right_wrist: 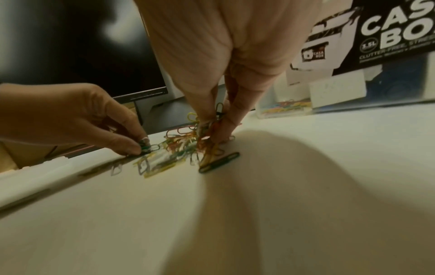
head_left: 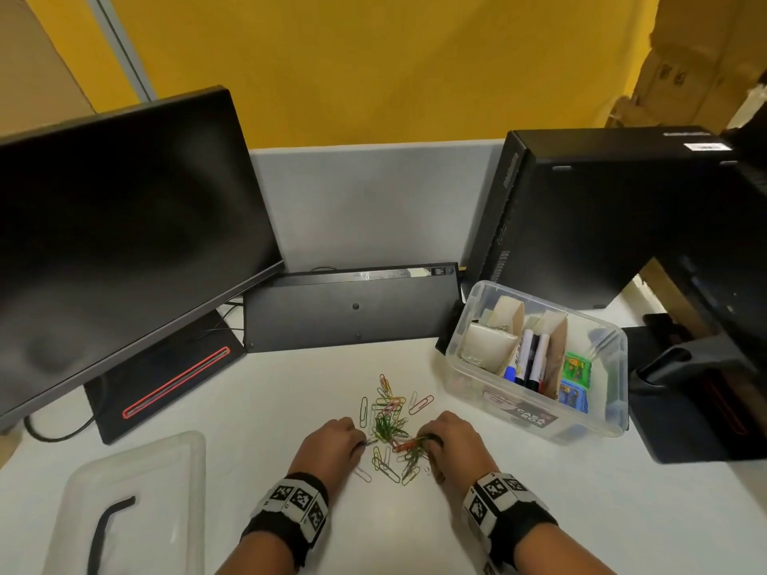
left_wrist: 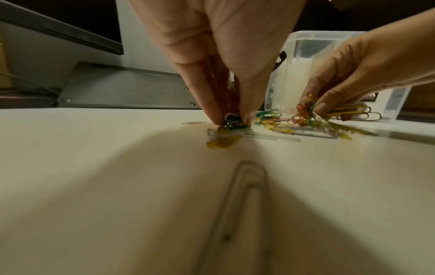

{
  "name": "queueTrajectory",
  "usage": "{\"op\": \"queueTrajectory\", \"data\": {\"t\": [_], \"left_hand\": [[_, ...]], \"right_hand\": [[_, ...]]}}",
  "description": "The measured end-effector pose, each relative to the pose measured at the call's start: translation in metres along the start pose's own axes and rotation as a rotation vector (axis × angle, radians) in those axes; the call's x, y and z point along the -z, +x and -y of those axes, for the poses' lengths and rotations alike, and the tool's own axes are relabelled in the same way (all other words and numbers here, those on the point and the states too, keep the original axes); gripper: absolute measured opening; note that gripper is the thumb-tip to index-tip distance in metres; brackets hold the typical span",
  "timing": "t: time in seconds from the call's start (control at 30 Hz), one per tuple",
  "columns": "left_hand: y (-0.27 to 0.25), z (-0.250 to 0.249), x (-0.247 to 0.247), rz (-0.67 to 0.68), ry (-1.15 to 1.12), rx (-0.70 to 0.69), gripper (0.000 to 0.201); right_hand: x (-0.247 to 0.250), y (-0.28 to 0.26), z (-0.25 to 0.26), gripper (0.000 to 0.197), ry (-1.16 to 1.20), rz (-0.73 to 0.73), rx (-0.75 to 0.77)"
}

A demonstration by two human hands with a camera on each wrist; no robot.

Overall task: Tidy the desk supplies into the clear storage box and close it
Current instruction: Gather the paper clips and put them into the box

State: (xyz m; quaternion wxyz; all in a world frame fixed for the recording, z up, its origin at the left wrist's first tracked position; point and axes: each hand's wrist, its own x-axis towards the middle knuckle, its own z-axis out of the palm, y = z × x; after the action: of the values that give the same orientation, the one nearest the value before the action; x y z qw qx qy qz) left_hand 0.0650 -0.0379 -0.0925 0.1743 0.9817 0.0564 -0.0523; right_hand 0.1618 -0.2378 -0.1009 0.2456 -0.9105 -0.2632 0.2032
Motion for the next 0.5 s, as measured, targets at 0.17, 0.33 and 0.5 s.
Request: {"op": "queueTrajectory", "data": {"t": [0.17, 0.33, 0.5], "left_hand": [[-0.011, 0.007, 0.006, -0.046, -0.165, 0.082, 0.021], [-0.018, 0.014, 0.02, -0.149, -0.299, 0.189, 0.015], [-0.019, 0.015, 0.037, -0.244, -0.426, 0.24, 0.016]], "right_hand": [[0.022, -0.005, 0.012, 0.02, 0.051, -0.058, 0.03], [0.07, -0.018, 0.04, 0.015, 0.19, -0.202, 0.123], [0.135, -0.02, 0.056, 0.015, 0.254, -0.409, 0.152]]}}
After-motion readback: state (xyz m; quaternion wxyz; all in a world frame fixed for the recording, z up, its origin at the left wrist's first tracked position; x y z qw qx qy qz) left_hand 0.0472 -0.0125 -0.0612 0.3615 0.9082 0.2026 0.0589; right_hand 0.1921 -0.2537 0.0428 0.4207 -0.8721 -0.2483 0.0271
